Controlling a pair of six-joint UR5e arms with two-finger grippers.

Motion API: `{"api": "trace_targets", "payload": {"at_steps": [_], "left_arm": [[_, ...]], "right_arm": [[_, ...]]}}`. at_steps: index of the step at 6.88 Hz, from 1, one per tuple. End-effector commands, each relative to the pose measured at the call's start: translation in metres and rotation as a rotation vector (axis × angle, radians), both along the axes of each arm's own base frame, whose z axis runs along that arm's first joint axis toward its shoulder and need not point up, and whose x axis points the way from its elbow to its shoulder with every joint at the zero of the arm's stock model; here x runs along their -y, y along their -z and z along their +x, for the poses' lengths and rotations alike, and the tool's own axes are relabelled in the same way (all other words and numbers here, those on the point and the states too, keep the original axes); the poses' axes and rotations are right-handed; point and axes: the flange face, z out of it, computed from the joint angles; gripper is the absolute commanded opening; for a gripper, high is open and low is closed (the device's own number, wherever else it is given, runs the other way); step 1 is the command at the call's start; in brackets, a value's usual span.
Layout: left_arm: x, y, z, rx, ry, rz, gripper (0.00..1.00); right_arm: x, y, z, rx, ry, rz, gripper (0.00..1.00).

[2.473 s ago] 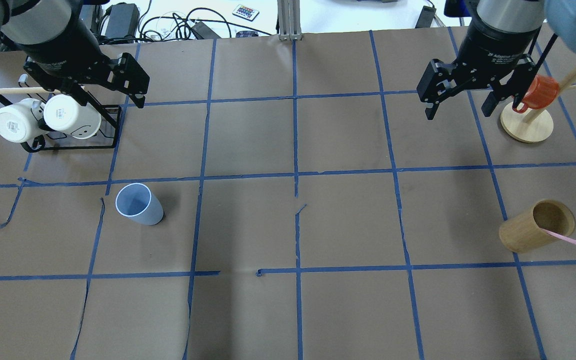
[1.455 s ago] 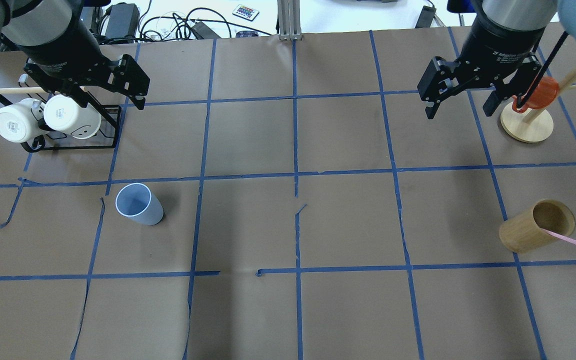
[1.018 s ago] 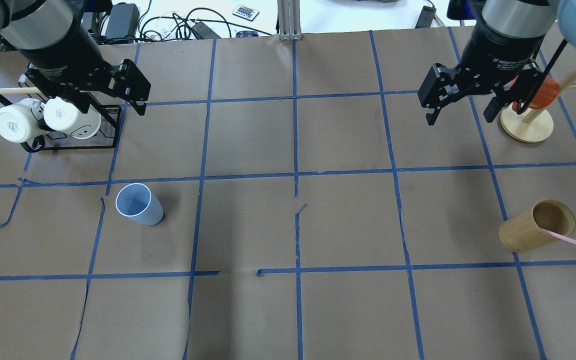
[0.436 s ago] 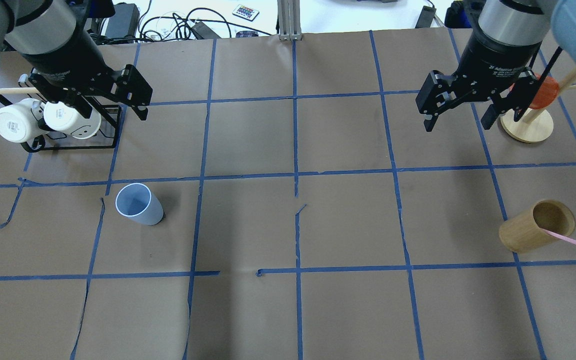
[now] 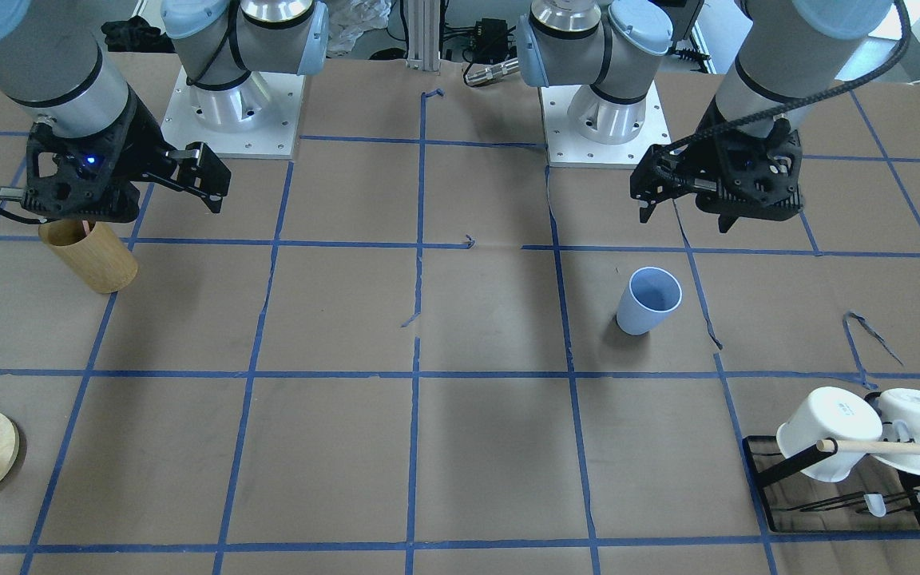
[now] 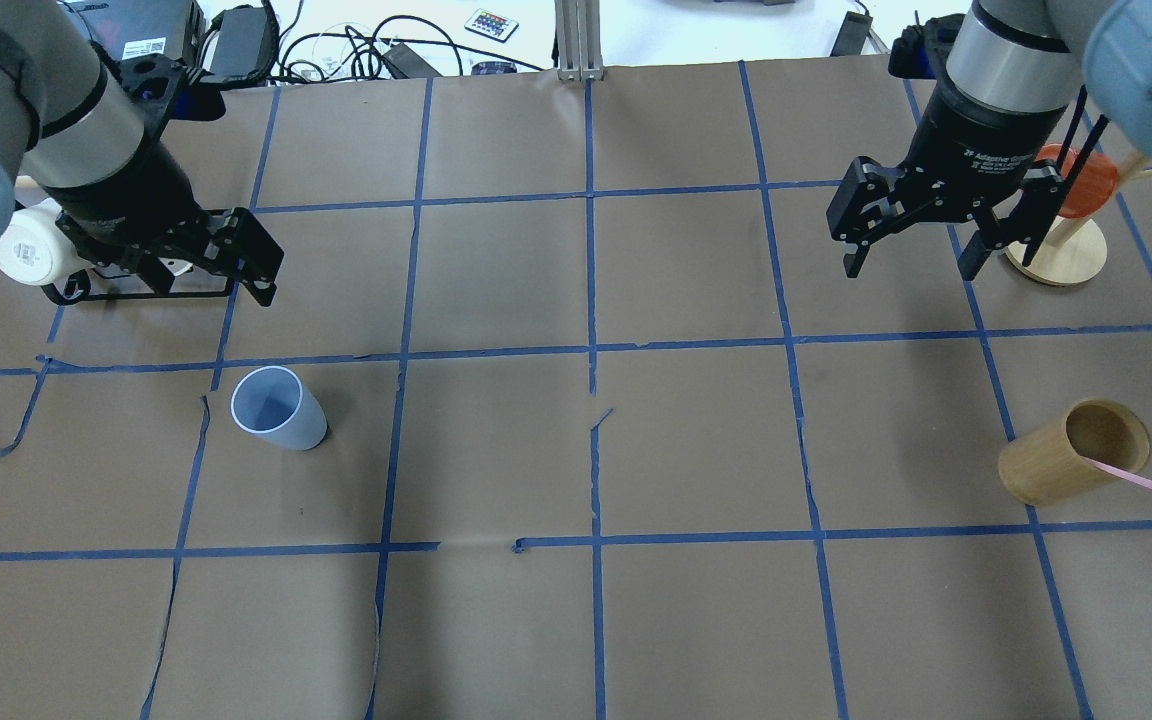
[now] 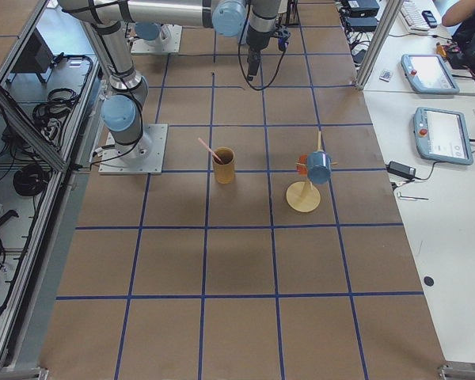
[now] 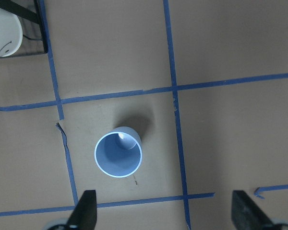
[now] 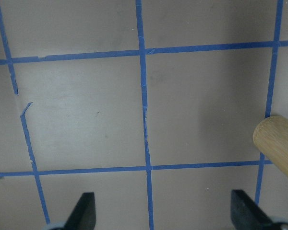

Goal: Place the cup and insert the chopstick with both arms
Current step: 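Lower the left gripper onto the blue cup while the right descends to the holder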

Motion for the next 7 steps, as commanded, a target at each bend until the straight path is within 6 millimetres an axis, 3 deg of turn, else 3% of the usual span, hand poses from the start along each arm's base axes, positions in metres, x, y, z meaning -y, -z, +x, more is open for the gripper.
{"api": "trace_targets", "payload": {"at_steps": [1,2,4,7], "left_arm": [[-0.020,0.049,0.039,-0.008,0.019,0.022,0.98],[-0.026,0.074,0.055,-0.007,0.052,0.005,0.98],[-0.022,0.102,0.088,-0.006,0.016,-0.022,0.98],[-0.023,0.136,0.088,-0.004,-0.021,-0.039,0.95]], "right_arm": [[-0.004,0.001,0.000,0.001,0.005,0.028,1.00],[-0.007,-0.001,0.000,0.003,0.008,0.036,1.00],[-0.011,-0.001,-0.004,-0.001,0.042,0.083,1.00],[-0.016,0.005,-0.013,-0.005,0.087,0.142,1.00]]}}
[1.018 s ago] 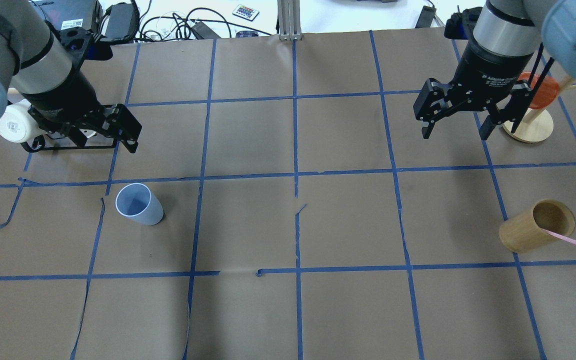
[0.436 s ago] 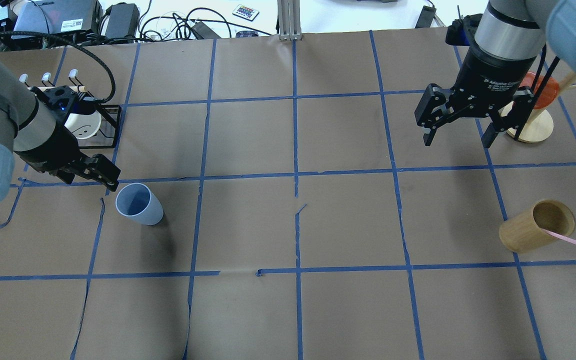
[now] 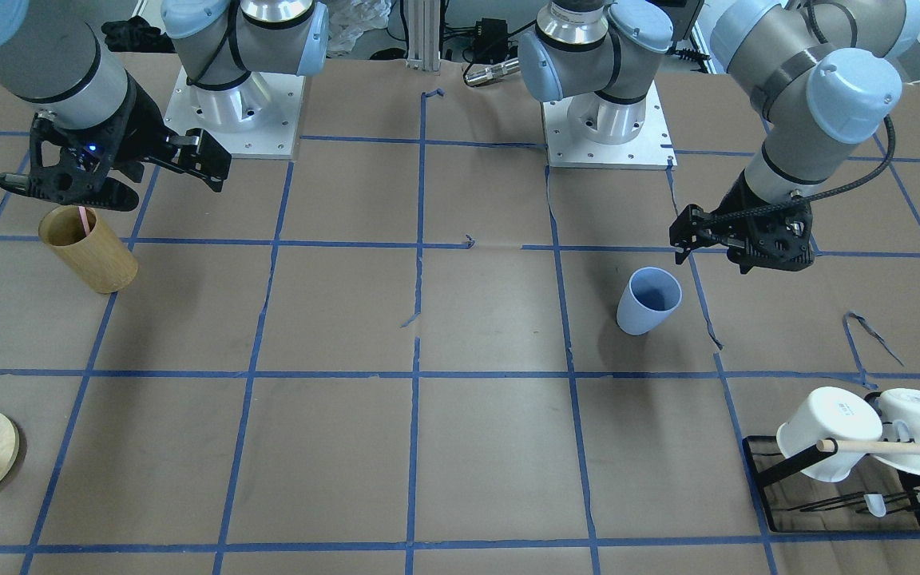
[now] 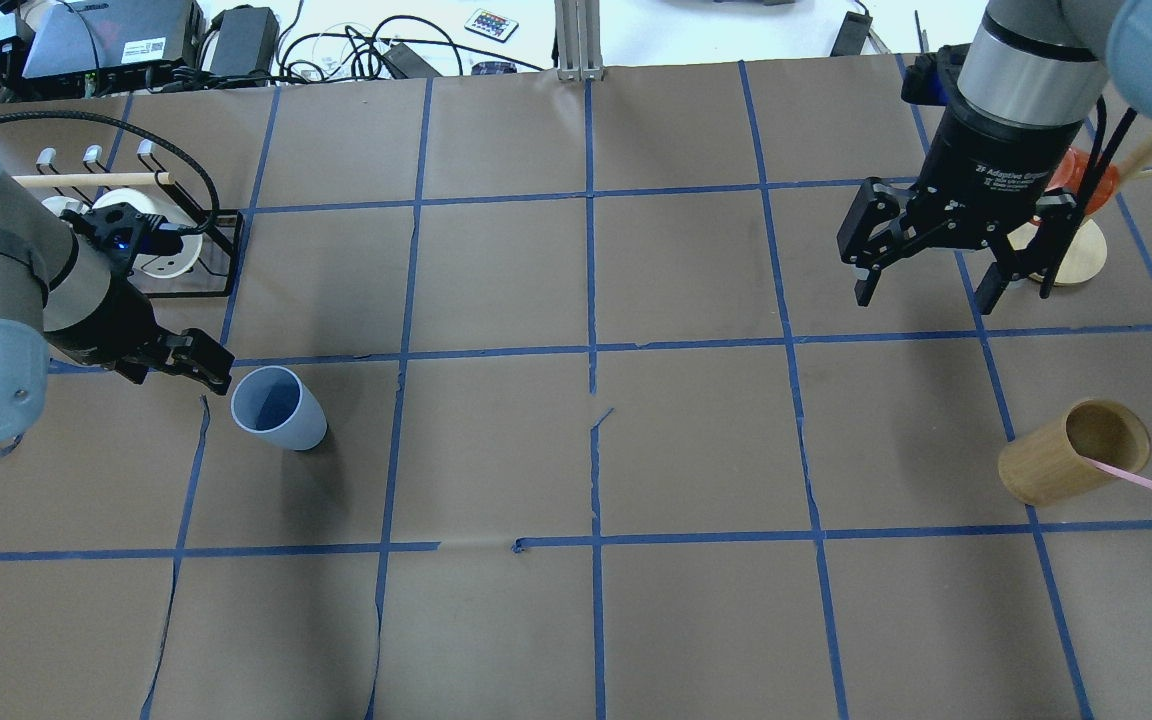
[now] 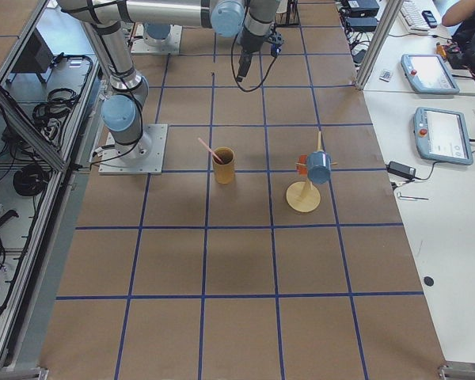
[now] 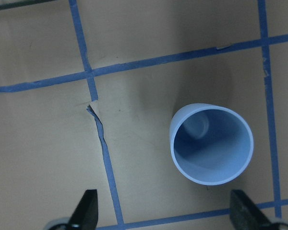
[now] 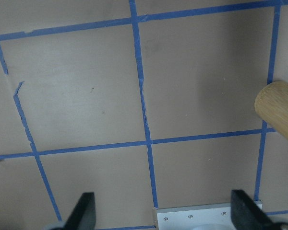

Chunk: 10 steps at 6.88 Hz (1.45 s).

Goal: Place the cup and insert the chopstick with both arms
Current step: 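Lower the left gripper onto the blue cup while the right descends to the holder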

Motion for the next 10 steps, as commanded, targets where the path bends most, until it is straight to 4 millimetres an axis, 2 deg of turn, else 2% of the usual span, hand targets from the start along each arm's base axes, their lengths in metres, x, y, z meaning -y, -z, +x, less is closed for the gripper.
{"api": "trace_targets", "payload": {"at_steps": [1,3,4,5,6,7,8,9,10], "left_arm": [[0.000,0.022,0.000,-0.006,-0.080,0.002,0.95],[-0.001,0.044,-0.005,-0.036,-0.125,-0.007,0.93],[-0.005,0.058,-0.007,-0.035,-0.130,-0.017,0.93],[-0.007,0.068,-0.010,-0.035,-0.159,-0.013,0.89],[-0.011,0.076,-0.011,-0.039,-0.181,0.005,0.70],[-0.011,0.083,-0.011,-0.042,-0.222,0.018,0.45],[-0.009,0.084,-0.012,-0.043,-0.270,0.021,0.12],[-0.008,0.084,-0.015,-0.044,-0.311,0.018,0.00],[-0.003,0.078,-0.025,-0.038,-0.349,0.001,0.00]], "right_arm": [[-0.003,0.005,-0.029,0.004,0.070,0.065,1.00],[-0.003,0.008,-0.064,0.001,0.138,0.097,1.00],[-0.004,0.014,-0.089,0.010,0.190,0.132,1.00],[-0.009,0.018,-0.118,0.025,0.243,0.172,1.00],[-0.013,0.025,-0.143,0.038,0.290,0.202,1.00],[-0.015,0.041,-0.160,0.040,0.317,0.240,1.00],[-0.020,0.059,-0.176,-0.002,0.295,0.289,1.00],[-0.027,0.080,-0.190,-0.040,0.272,0.346,1.00],[-0.034,0.098,-0.205,-0.042,0.289,0.378,1.00]]}}
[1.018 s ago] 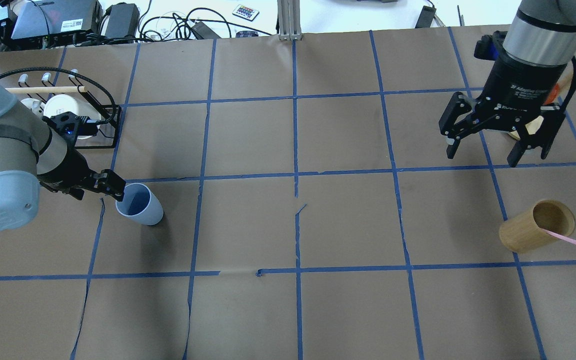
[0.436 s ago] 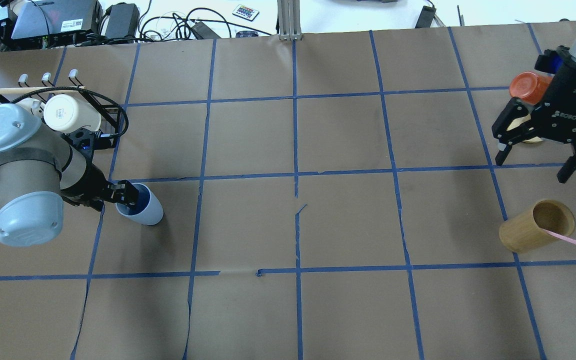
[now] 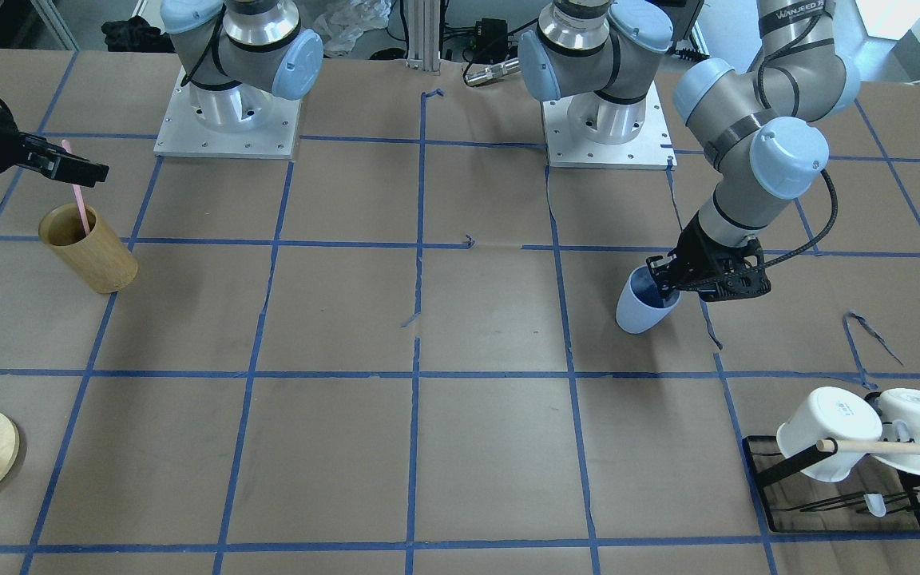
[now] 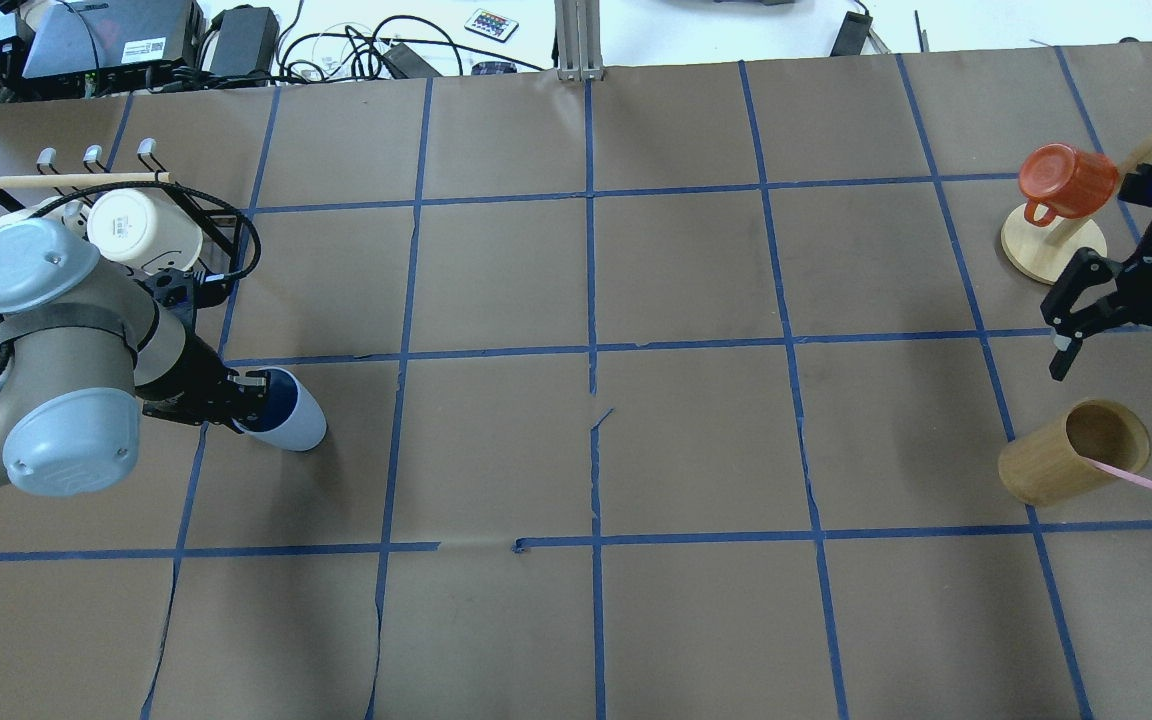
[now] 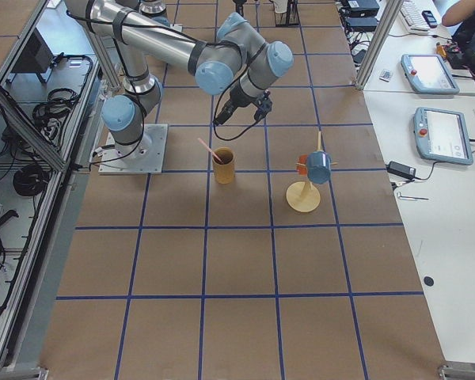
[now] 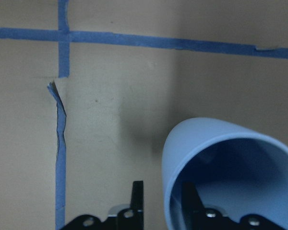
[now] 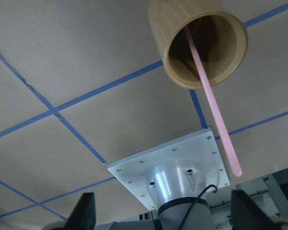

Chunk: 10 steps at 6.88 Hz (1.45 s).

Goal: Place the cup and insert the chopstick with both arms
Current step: 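Carry the blue cup to center with left gripper while right grasps pink stick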

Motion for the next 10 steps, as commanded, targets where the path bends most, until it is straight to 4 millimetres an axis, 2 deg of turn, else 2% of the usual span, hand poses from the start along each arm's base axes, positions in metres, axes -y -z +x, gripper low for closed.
{"api": "trace_targets", "payload": {"at_steps": [1,2,3,4,5,6,7,8,9,10], "left_arm": [[0.020,-0.031,-0.032,0.023,-0.043,-0.056,0.00],[0.038,-0.062,-0.076,0.018,-0.065,-0.064,0.00],[0.048,-0.085,-0.136,0.010,-0.092,-0.095,0.00],[0.046,-0.084,-0.194,0.005,-0.125,-0.105,0.00],[0.043,-0.080,-0.238,0.006,-0.145,-0.101,0.00],[0.041,-0.079,-0.275,0.011,-0.148,-0.116,0.00],[0.044,-0.070,-0.302,0.046,-0.146,-0.121,0.00],[0.051,-0.058,-0.316,0.059,-0.140,-0.111,0.00],[0.067,-0.052,-0.321,0.055,-0.142,-0.124,0.00],[0.079,-0.038,-0.327,0.045,-0.181,-0.121,0.00]], "right_arm": [[-0.014,0.036,-0.026,-0.033,-0.030,0.084,0.99],[-0.018,0.044,-0.030,-0.050,-0.050,0.098,0.94],[-0.022,0.049,-0.033,-0.043,-0.040,0.110,0.94],[-0.024,0.052,-0.033,-0.041,-0.040,0.116,0.87],[-0.026,0.060,-0.032,-0.033,-0.037,0.132,0.74],[-0.022,0.065,-0.035,-0.042,-0.035,0.118,0.74],[-0.018,0.071,-0.038,-0.040,-0.034,0.120,0.74],[-0.018,0.073,-0.038,-0.044,-0.027,0.124,0.74],[-0.018,0.073,-0.039,-0.047,-0.021,0.124,0.70],[-0.022,0.076,-0.050,-0.042,0.006,0.133,0.63]]}}
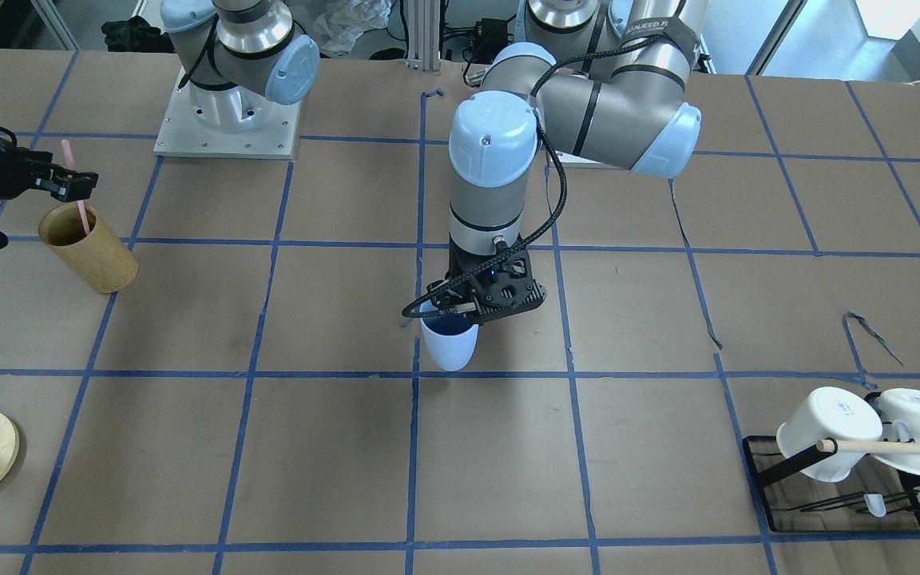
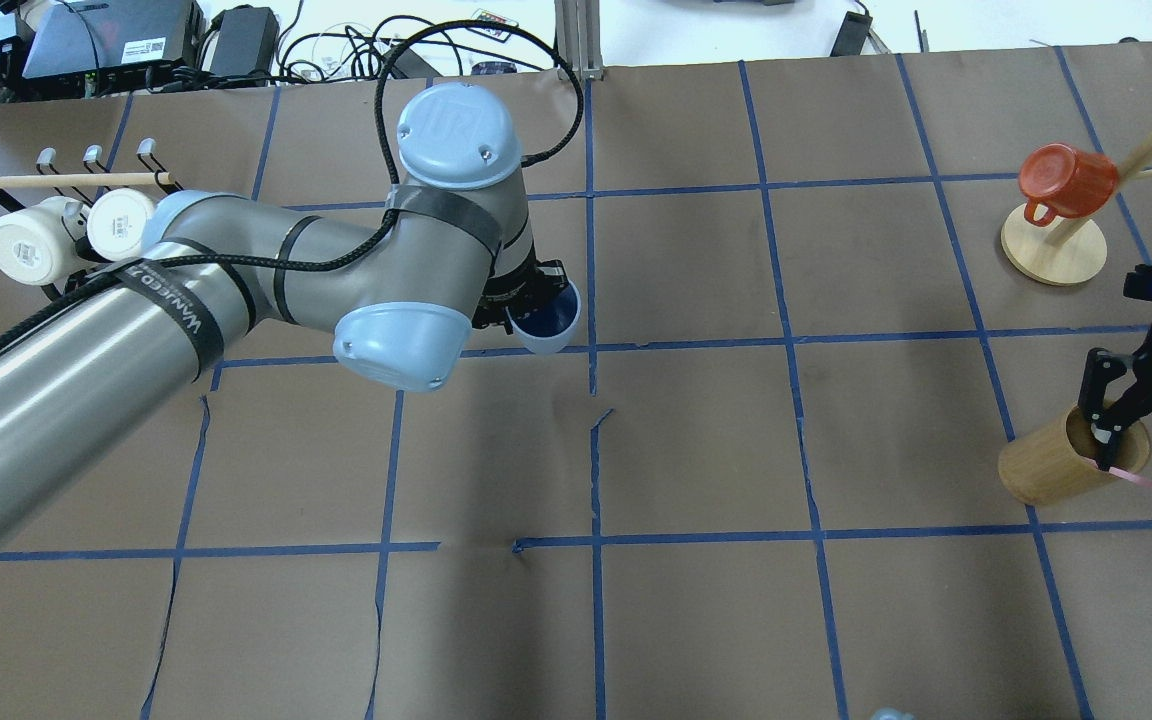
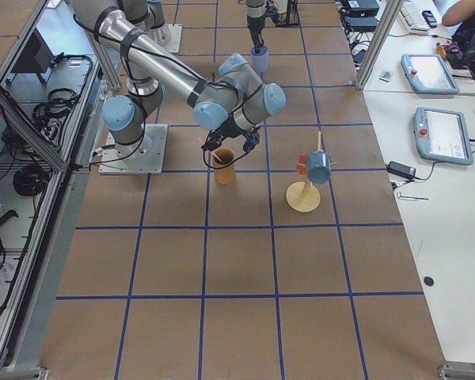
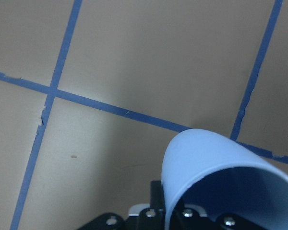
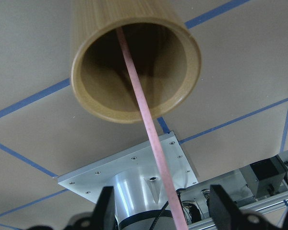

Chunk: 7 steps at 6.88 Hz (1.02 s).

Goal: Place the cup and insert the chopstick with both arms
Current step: 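Carry the blue cup to center with left gripper while right grasps pink stick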

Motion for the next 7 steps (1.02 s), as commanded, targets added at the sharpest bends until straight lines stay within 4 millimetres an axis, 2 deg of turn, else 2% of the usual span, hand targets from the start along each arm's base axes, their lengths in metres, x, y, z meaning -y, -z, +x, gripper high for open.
{"api": "trace_targets", "payload": {"at_steps": [1,2,4,5,6,7], "left_arm": [[0.022,0.022,-0.023,-0.021,-0.049,-0.020,0.00],[0.024,0.035,-0.034,-0.019,-0.038,-0.013,0.00],[0.025,0.047,-0.053,-0.022,-0.032,-0.011,0.00],[0.027,0.049,-0.055,-0.027,-0.030,-0.018,0.00],[0.027,0.053,-0.055,-0.026,-0.030,-0.013,0.17],[0.028,0.052,-0.056,-0.025,-0.029,-0.017,0.63]], "right_arm": [[-0.006,0.006,-0.016,0.008,0.040,0.012,0.60],[-0.007,0.005,-0.015,0.014,0.046,0.013,0.49],[-0.007,0.007,-0.013,0.023,0.052,0.018,0.48],[-0.009,0.010,-0.013,0.025,0.053,0.024,0.46],[-0.010,0.010,-0.013,0.029,0.054,0.027,0.41],[-0.010,0.010,-0.012,0.030,0.052,0.028,0.39]]}}
